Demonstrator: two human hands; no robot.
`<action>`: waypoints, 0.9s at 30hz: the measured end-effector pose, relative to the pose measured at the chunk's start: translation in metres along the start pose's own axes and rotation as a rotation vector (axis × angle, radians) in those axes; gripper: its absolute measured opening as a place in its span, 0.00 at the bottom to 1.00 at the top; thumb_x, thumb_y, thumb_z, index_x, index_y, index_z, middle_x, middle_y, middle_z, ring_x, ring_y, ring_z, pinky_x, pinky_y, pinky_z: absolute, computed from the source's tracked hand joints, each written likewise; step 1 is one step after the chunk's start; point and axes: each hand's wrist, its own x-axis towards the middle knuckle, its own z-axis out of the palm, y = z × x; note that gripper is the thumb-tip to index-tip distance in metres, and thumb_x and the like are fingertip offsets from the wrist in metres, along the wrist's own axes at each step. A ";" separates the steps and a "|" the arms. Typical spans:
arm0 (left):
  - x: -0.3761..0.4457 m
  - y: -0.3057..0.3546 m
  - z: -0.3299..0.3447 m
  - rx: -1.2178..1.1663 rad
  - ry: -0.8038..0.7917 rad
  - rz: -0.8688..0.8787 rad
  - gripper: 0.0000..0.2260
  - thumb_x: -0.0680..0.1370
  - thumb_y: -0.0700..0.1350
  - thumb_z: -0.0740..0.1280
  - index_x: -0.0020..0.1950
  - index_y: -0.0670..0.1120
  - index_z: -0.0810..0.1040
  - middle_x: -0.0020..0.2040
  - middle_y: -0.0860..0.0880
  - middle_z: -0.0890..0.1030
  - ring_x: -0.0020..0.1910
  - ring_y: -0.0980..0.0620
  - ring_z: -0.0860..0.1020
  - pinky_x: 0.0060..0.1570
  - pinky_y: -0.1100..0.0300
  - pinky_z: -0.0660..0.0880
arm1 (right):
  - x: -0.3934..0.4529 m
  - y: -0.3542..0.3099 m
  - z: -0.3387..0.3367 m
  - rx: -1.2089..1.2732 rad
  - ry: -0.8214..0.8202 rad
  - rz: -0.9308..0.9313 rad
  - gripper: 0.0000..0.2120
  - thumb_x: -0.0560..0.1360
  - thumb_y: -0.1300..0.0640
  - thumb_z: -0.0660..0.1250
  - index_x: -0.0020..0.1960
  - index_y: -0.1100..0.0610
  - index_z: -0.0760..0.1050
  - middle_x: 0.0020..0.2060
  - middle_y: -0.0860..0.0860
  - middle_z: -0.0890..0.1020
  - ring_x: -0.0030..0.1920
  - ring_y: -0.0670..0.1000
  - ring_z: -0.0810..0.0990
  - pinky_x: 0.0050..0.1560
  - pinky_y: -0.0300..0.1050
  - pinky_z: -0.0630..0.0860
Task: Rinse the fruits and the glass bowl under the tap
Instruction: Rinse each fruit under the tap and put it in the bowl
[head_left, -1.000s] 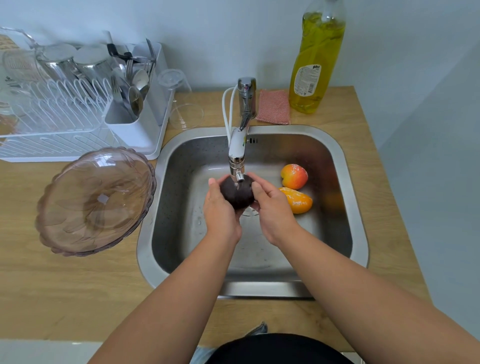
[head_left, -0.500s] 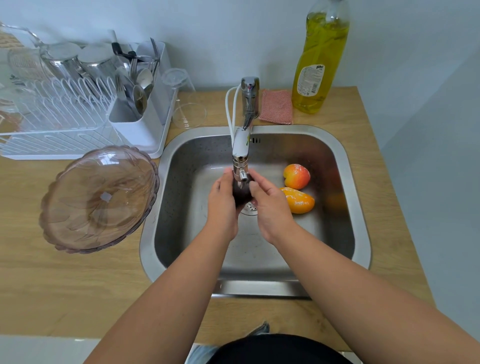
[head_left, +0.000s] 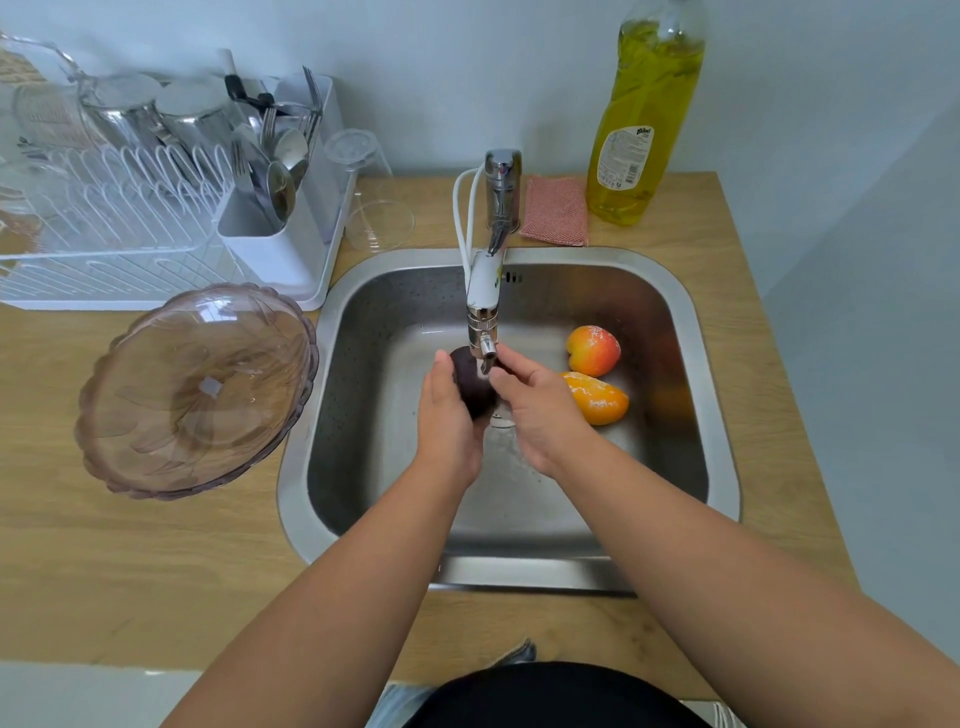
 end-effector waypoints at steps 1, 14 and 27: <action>0.000 0.000 -0.001 -0.008 0.003 -0.013 0.23 0.84 0.56 0.57 0.69 0.39 0.74 0.63 0.36 0.80 0.52 0.46 0.82 0.41 0.58 0.82 | 0.001 -0.002 0.000 -0.031 -0.013 0.008 0.18 0.78 0.67 0.61 0.67 0.60 0.75 0.63 0.56 0.80 0.65 0.53 0.77 0.69 0.47 0.70; 0.001 0.004 -0.001 0.035 0.017 -0.050 0.20 0.85 0.57 0.55 0.63 0.44 0.77 0.54 0.43 0.84 0.50 0.48 0.83 0.47 0.57 0.80 | 0.001 -0.002 0.002 -0.113 -0.053 -0.016 0.19 0.78 0.62 0.63 0.70 0.57 0.73 0.63 0.53 0.81 0.63 0.51 0.79 0.62 0.43 0.74; -0.009 -0.015 -0.022 0.480 -0.181 0.291 0.19 0.84 0.49 0.57 0.76 0.59 0.66 0.69 0.55 0.73 0.70 0.54 0.71 0.65 0.64 0.70 | 0.003 0.000 0.002 0.017 -0.030 0.211 0.13 0.82 0.53 0.60 0.64 0.55 0.73 0.58 0.57 0.81 0.56 0.56 0.81 0.55 0.55 0.80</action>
